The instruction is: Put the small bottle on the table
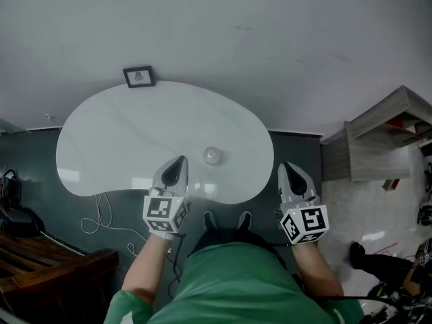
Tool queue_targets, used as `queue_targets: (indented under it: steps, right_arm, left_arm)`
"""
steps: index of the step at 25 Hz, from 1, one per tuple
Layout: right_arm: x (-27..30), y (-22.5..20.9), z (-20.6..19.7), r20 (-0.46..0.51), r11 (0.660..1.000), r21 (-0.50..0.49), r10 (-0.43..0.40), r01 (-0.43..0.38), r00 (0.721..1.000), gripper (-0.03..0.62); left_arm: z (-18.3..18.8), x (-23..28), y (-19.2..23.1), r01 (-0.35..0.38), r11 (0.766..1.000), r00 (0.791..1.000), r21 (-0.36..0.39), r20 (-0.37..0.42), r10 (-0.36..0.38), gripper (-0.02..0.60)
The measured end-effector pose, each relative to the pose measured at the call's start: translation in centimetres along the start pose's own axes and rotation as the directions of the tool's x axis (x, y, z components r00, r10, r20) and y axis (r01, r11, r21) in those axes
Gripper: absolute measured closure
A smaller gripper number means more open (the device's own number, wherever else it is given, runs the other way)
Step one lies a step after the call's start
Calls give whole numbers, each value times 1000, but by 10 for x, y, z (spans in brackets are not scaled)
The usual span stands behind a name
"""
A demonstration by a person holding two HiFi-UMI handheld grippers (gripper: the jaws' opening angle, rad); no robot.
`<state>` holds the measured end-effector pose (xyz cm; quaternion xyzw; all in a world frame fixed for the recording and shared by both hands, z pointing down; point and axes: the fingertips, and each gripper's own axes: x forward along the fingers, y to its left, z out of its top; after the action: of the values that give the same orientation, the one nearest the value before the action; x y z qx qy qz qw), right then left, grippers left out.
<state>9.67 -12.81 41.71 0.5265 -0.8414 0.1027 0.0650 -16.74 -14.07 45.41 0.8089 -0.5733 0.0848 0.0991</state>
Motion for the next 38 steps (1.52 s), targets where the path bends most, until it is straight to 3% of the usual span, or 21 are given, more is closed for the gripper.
queue_targets:
  steps: [8, 16, 27, 32, 38]
  right_arm:
    - [9, 1, 19, 46, 999, -7, 39, -39, 998, 591]
    - [12, 9, 40, 88, 997, -26, 80, -78, 993, 591]
    - [13, 22, 61, 144, 988, -120, 115, -98, 983, 591]
    - [15, 22, 66, 155, 988, -106, 129, -113, 979, 591]
    - [18, 24, 67, 154, 985, -123, 137, -119, 979, 591]
  left_arm:
    - [58, -32, -27, -14, 998, 995, 63, 102, 8, 572]
    - [91, -59, -34, -23, 1000, 983, -20, 181, 26, 572]
    - [99, -62, -32, -48, 999, 977, 6, 209, 46, 571]
    - [97, -59, -24, -66, 997, 975, 40, 214, 55, 571]
    - [96, -54, -21, -69, 998, 975, -3, 210, 68, 571]
